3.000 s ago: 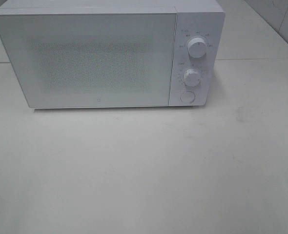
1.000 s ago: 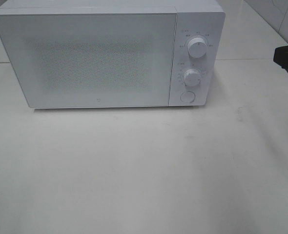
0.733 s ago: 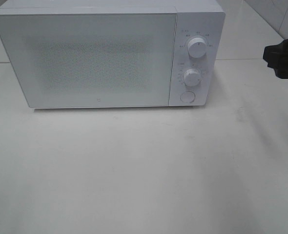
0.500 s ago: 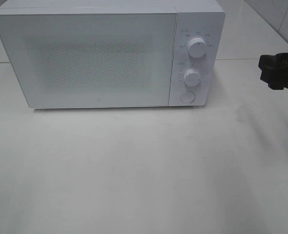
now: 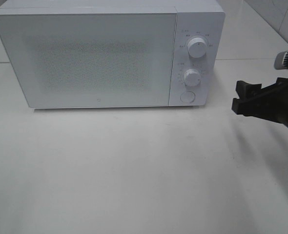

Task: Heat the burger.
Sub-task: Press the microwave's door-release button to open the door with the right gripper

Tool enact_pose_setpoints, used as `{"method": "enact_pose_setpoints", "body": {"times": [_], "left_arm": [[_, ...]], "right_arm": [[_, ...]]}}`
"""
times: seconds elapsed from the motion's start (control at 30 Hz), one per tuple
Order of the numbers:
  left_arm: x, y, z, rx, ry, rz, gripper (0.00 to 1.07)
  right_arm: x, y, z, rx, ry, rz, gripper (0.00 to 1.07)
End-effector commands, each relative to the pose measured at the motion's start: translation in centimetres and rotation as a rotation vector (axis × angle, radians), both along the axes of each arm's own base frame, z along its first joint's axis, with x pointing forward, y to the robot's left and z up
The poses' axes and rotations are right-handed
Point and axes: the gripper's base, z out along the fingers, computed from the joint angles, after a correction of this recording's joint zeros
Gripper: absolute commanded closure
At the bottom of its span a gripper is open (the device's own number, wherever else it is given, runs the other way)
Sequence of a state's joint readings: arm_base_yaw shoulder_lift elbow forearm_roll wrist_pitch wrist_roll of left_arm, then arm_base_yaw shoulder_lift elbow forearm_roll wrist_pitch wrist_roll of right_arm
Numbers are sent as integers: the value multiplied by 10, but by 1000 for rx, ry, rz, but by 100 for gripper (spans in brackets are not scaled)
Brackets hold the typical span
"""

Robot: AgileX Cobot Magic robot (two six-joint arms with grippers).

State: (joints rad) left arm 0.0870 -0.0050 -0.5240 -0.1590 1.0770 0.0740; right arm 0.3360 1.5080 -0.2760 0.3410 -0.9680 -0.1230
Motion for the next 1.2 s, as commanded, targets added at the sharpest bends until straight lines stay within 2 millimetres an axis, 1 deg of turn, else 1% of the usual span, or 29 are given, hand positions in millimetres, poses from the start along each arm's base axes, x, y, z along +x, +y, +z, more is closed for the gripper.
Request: {"method": "enact_pose_setpoints", "body": {"times": [0.03, 0.07, 0.1, 0.17, 0.2, 0.27, 0.4, 0.47, 0.5, 0.53, 0.57, 0.63, 0.83, 1.03, 1.1, 1.13, 1.2], "left_arm": [[-2, 0, 0, -7, -23, 4, 6], [-2, 0, 0, -7, -23, 4, 6], [-2, 0, 0, -7, -23, 4, 6], [-2, 0, 0, -7, -23, 4, 6], [-2, 0, 0, -7, -23, 4, 6], [-2, 0, 0, -7, -23, 4, 6], [-2, 0, 0, -7, -23, 4, 6], [-2, 0, 0, -7, -23, 4, 6], [-2, 0, 0, -7, -23, 4, 6], [-2, 0, 0, -7, -23, 4, 6], [-2, 0, 0, -7, -23, 4, 6], [-2, 0, 0, -7, -23, 4, 6], [-2, 0, 0, -7, -23, 4, 6], [-2, 0, 0, -7, -23, 4, 6], [-2, 0, 0, -7, -23, 4, 6], [-2, 0, 0, -7, -23, 4, 6], [-2, 0, 0, -7, -23, 4, 6]], "right_arm": [[-1, 7, -3, -25, -25, 2, 32], [-2, 15, -7, -24, -28, 10, 32], [-2, 15, -7, -24, -28, 10, 32], [-5, 26, -13, -23, -21, 16, 32], [-5, 26, -13, -23, -21, 16, 32], [-10, 36, -21, -24, -7, 21, 32], [-14, 44, -26, -25, 0, 6, 32], [-18, 52, -31, -28, 12, 0, 32], [-18, 52, -31, -28, 12, 0, 32], [-19, 57, -34, -27, 21, 0, 32], [-19, 57, -34, -27, 21, 0, 32], [-19, 64, -35, -17, 25, -14, 32], [-15, 74, -31, -1, 10, -27, 32], [-14, 75, -31, 16, 13, -29, 32], [-14, 75, -31, 74, 16, -47, 32], [-14, 75, -31, 74, 16, -47, 32], [-14, 75, -31, 183, 20, -81, 33]]}}
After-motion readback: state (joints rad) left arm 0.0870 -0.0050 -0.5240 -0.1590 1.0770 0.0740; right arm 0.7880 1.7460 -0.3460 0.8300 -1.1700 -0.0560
